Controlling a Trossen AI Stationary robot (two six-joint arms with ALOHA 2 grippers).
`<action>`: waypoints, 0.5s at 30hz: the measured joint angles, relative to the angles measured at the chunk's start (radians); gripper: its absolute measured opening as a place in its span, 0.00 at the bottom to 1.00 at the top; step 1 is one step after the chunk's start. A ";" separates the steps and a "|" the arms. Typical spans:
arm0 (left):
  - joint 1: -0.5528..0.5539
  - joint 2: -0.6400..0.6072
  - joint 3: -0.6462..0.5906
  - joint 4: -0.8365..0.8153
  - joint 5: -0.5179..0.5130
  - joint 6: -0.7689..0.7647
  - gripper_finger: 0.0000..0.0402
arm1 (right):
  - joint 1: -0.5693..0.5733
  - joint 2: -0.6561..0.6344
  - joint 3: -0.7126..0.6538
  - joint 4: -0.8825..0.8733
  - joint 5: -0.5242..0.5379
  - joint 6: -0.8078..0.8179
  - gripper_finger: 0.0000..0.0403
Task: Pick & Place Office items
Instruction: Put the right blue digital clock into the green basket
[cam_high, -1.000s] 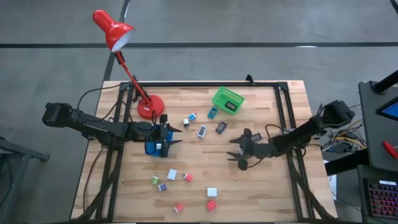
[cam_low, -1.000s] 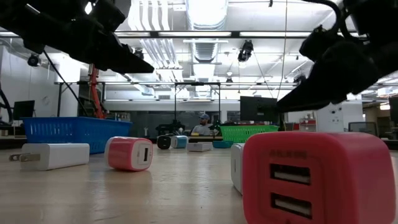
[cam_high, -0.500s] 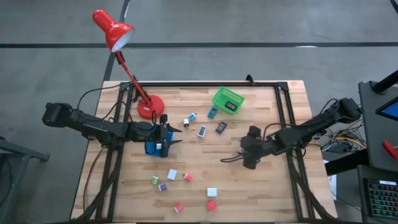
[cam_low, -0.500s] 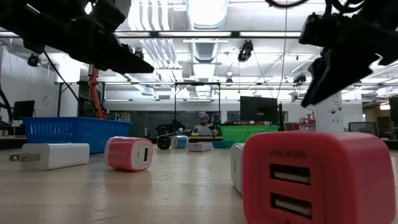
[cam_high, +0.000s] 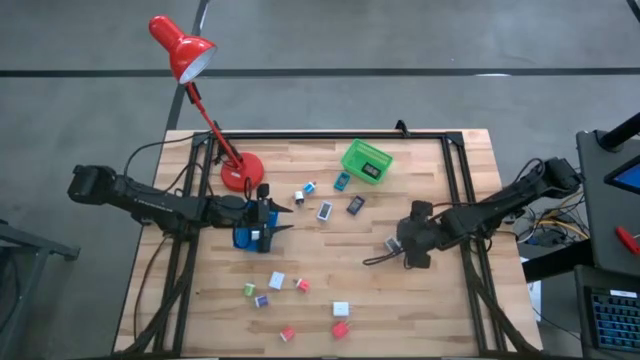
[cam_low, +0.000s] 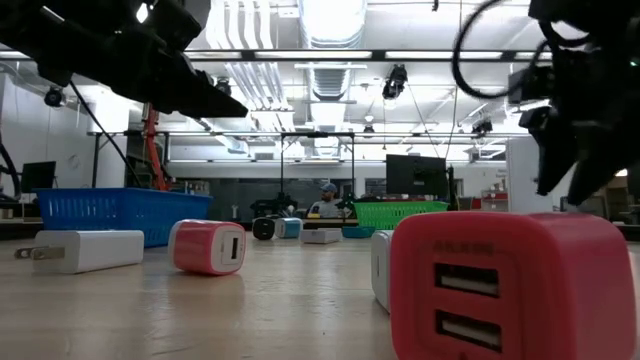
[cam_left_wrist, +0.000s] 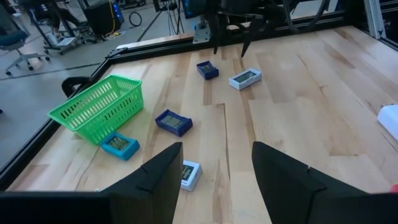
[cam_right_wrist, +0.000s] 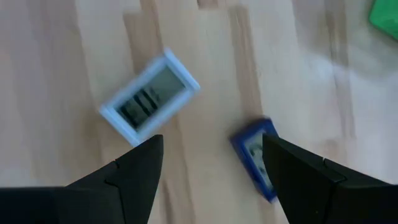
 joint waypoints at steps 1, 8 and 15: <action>0.000 0.000 0.000 0.000 0.000 0.000 0.49 | 0.000 0.004 -0.001 -0.007 0.001 -0.018 0.66; 0.000 0.000 0.000 0.000 0.000 0.000 0.49 | -0.027 0.040 -0.006 -0.012 0.005 -0.081 0.66; 0.001 0.000 0.000 0.001 0.000 0.001 0.49 | -0.081 0.100 -0.008 -0.009 0.000 -0.084 0.66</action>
